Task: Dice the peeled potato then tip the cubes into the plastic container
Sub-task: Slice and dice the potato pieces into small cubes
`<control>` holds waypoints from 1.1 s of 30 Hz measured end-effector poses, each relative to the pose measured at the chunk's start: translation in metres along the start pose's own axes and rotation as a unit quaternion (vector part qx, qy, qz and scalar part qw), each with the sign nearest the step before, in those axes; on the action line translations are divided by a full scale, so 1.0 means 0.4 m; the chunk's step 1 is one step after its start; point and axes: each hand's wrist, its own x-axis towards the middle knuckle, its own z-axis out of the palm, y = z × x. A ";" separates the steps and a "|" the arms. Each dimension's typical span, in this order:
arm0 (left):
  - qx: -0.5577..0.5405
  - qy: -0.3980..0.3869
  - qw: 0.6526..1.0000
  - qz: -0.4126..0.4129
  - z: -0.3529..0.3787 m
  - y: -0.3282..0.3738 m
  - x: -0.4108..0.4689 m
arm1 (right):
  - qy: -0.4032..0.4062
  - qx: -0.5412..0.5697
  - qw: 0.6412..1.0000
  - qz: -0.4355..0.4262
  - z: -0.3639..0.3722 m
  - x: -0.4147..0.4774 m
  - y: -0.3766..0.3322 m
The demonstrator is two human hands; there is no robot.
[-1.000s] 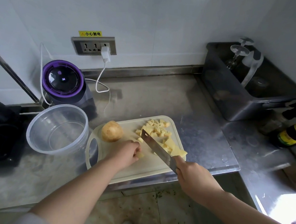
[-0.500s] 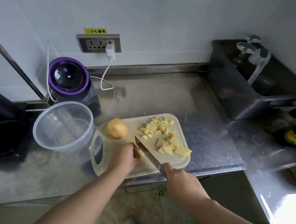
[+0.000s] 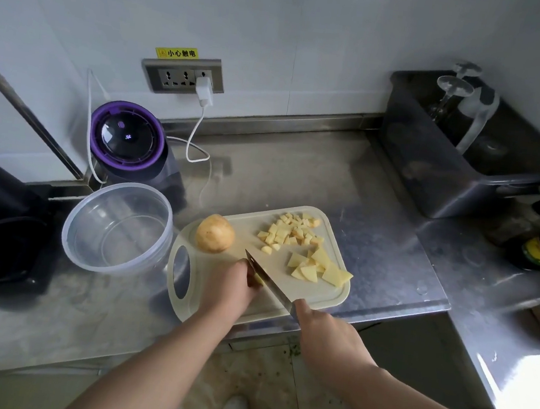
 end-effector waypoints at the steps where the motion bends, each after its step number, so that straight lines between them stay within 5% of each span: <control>1: 0.001 -0.001 1.000 0.000 0.000 -0.001 0.001 | 0.002 -0.002 1.000 0.000 -0.001 0.000 -0.002; 25: 0.035 0.028 0.999 0.010 -0.006 0.010 -0.002 | -0.046 0.029 0.998 0.015 -0.008 0.020 -0.005; 33: 0.002 -0.009 1.000 0.011 -0.003 0.033 0.059 | 0.044 0.017 0.999 0.009 -0.084 0.018 0.056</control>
